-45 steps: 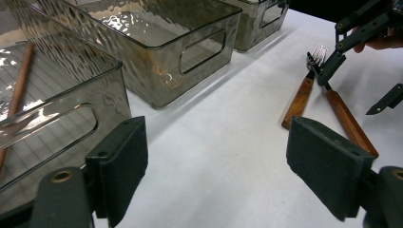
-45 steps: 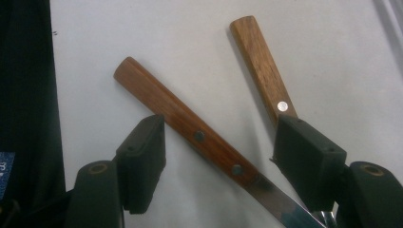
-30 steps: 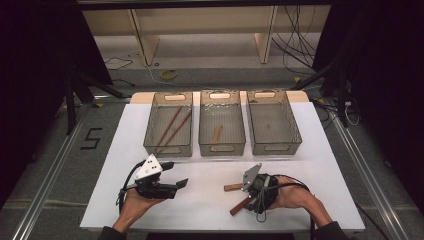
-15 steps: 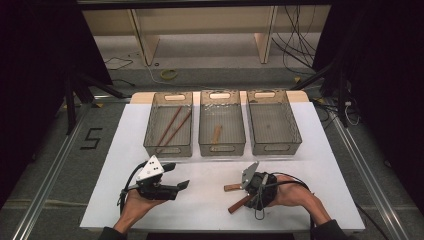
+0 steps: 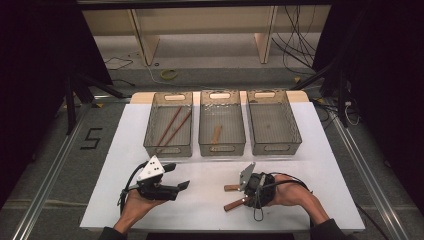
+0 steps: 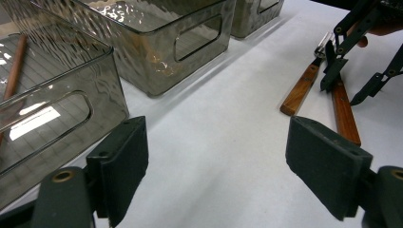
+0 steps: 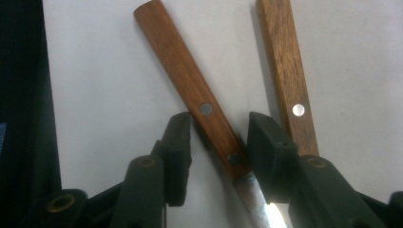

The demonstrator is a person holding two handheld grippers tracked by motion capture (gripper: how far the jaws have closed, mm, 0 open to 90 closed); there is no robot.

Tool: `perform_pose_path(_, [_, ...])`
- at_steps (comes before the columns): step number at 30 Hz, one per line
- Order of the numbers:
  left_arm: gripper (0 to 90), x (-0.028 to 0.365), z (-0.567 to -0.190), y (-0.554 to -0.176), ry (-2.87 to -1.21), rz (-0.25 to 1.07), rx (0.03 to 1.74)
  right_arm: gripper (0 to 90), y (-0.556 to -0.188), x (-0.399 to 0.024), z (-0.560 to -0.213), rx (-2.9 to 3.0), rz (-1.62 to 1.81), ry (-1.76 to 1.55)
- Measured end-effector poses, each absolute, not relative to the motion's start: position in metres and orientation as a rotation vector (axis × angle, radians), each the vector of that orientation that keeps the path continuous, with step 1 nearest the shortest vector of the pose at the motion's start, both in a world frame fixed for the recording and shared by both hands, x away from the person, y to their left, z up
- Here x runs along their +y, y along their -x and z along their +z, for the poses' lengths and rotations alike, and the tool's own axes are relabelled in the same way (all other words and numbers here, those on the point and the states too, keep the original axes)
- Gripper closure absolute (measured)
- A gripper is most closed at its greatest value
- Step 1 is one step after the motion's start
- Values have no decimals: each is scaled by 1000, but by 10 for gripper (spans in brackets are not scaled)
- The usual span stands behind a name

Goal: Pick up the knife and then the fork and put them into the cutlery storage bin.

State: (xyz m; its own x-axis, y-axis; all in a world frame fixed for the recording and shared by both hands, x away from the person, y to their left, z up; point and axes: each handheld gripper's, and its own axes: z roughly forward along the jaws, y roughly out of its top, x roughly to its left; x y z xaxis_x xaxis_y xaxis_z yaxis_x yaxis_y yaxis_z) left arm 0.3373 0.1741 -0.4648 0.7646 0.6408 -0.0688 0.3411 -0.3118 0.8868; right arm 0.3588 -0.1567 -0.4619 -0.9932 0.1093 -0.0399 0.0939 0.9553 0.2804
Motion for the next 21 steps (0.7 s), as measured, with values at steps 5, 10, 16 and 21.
perform_pose_path(5, [216, 174, -465, -337, -1930, 359, 747, 659, -358, -156, -462, 3058, 428, -132])
perform_pose_path(10, [216, 174, -465, -337, -1932, 357, 746, 688, -357, -154, -461, 3069, 403, -101])
perform_pose_path(16, [217, 174, -466, -337, -1936, 357, 745, 746, -357, -154, -461, 3073, 411, -71])
perform_pose_path(21, [218, 173, -466, -338, -1938, 356, 743, 770, -356, -154, -461, 3072, 418, -54])
